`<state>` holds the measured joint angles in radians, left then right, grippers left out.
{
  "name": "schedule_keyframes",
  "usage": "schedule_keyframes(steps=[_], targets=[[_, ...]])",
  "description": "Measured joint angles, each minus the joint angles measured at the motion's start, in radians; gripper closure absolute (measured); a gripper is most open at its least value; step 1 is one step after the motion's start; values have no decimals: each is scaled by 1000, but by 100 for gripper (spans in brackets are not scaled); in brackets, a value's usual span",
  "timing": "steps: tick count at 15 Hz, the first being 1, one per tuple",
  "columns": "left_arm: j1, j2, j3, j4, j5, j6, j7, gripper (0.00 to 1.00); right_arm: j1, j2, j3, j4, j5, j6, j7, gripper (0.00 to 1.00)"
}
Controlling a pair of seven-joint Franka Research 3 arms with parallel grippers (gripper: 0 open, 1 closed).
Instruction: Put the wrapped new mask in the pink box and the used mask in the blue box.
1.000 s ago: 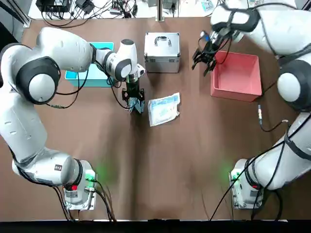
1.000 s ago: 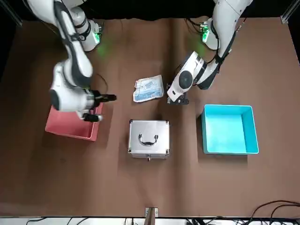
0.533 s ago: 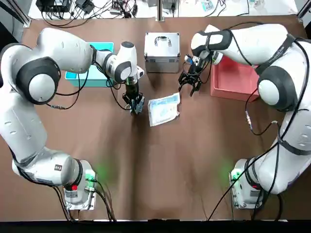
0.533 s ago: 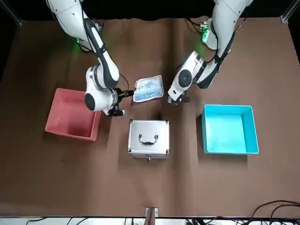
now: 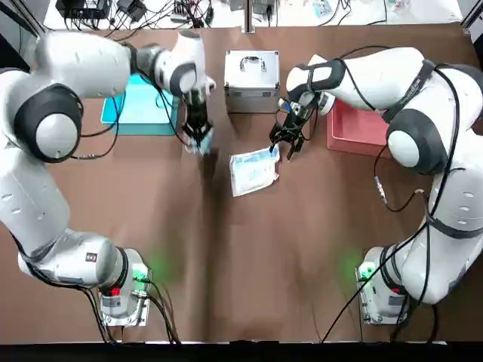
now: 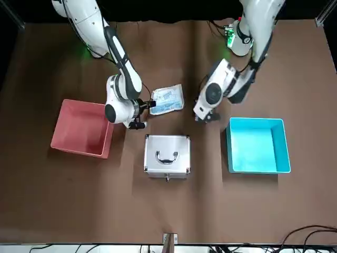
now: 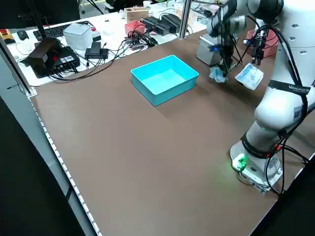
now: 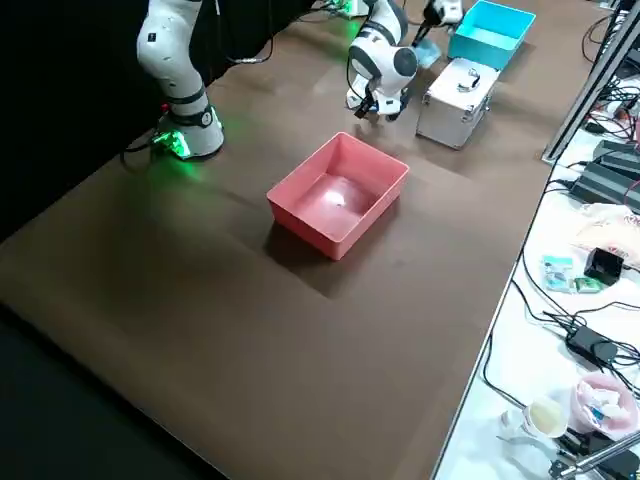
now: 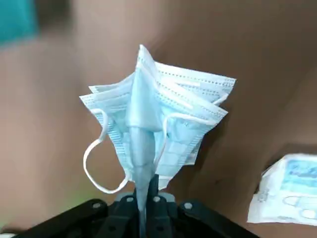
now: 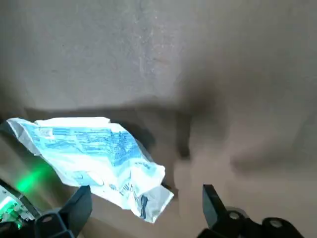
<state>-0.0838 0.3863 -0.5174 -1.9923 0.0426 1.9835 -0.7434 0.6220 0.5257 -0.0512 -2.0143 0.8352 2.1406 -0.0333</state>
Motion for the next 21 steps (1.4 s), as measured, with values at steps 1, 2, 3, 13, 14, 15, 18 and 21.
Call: schedule_keyframes(steps=[1,2,3,13,14,15,18,21], targets=[[22,-14,1,49,9,-56,5,98,10,7,0,0,12,14,-2,1],[39,-25,1,95,20,-105,11,98,21,15,0,0,19,29,-2,2],[54,-31,2,136,35,-144,16,98,30,23,0,0,25,45,-2,2],[288,-30,11,276,153,-190,376,98,73,47,0,9,58,54,-5,51],[349,-2,12,276,195,-154,436,98,74,50,0,9,62,50,-5,70],[371,22,13,276,219,-129,450,98,75,50,0,10,64,47,-2,78],[406,120,13,276,303,-79,455,98,75,50,-5,15,65,37,26,91],[417,197,14,277,329,-70,473,98,70,46,-54,30,64,-2,42,91]])
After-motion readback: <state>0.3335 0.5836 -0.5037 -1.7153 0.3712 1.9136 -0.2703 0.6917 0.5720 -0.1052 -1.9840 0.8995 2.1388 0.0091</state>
